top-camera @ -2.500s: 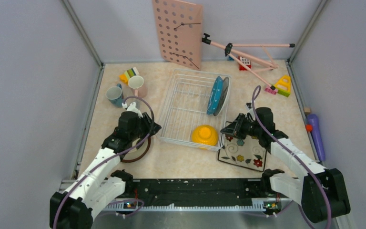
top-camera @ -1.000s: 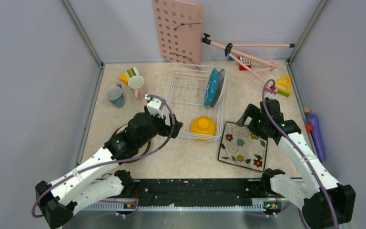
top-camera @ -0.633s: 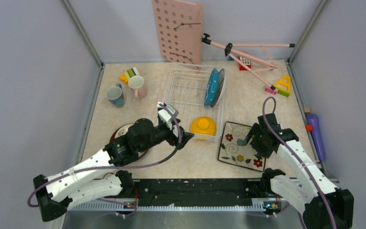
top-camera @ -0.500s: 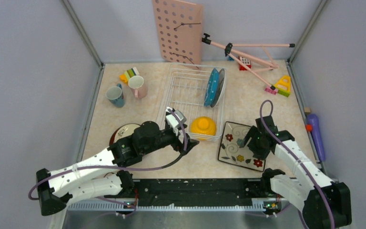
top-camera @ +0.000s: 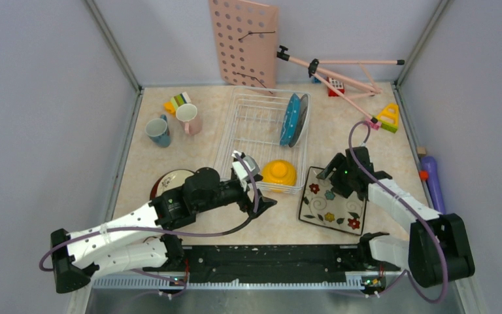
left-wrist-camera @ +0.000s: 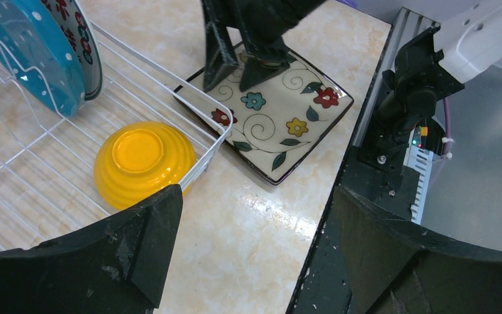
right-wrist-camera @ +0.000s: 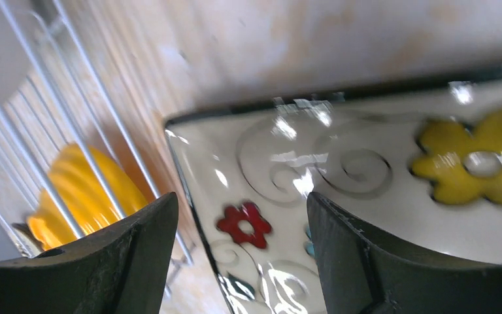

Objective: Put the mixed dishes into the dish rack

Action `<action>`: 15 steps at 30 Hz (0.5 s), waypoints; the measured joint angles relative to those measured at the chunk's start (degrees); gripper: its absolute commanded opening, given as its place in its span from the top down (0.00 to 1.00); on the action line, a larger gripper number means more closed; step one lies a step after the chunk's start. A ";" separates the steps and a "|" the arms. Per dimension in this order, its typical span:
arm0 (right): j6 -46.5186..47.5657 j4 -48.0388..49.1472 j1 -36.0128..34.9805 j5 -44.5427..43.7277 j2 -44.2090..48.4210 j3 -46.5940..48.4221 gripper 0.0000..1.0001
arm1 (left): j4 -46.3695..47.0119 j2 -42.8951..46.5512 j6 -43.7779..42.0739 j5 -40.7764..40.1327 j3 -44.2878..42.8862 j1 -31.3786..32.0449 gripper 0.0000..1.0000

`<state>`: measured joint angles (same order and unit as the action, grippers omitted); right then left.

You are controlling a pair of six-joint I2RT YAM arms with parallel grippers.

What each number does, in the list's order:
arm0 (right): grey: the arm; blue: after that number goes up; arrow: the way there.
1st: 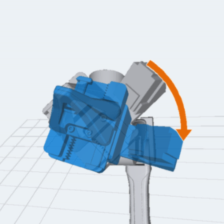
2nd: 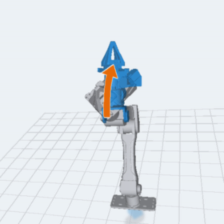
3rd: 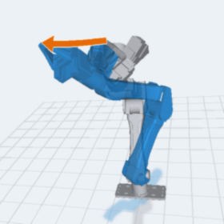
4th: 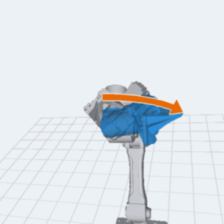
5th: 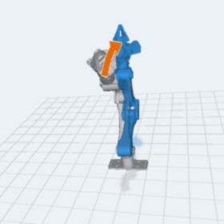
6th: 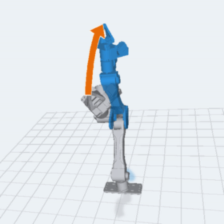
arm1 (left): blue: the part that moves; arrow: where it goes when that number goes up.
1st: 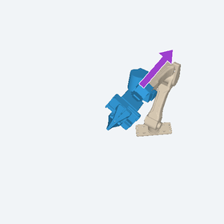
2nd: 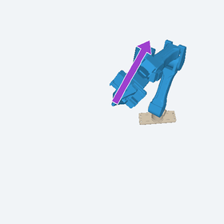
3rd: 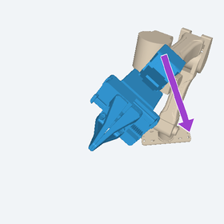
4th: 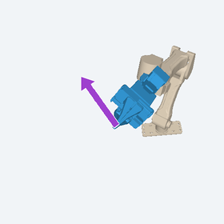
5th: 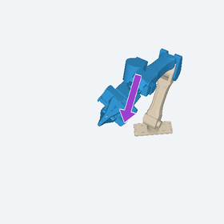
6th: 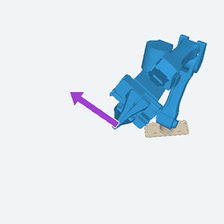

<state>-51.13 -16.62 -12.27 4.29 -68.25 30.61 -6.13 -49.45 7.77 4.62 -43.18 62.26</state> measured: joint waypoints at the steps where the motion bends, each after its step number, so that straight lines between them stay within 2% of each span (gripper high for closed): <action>1: 0.04 1.84 0.09 0.33 -1.57 0.83 0.28 | 0.13 -0.37 -0.22 0.20 0.00 0.13 0.10; 5: 0.70 8.00 0.57 1.49 -7.45 3.89 0.26 | 0.26 -2.56 -0.85 0.57 -0.02 0.76 0.10; 15: 3.39 10.19 2.60 3.06 -17.84 14.53 0.21 | 1.68 -5.46 -1.42 0.76 -0.70 1.68 0.11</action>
<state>-47.75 -6.44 -9.67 7.35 -86.08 45.15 -4.45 -54.92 6.35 5.39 -43.88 63.94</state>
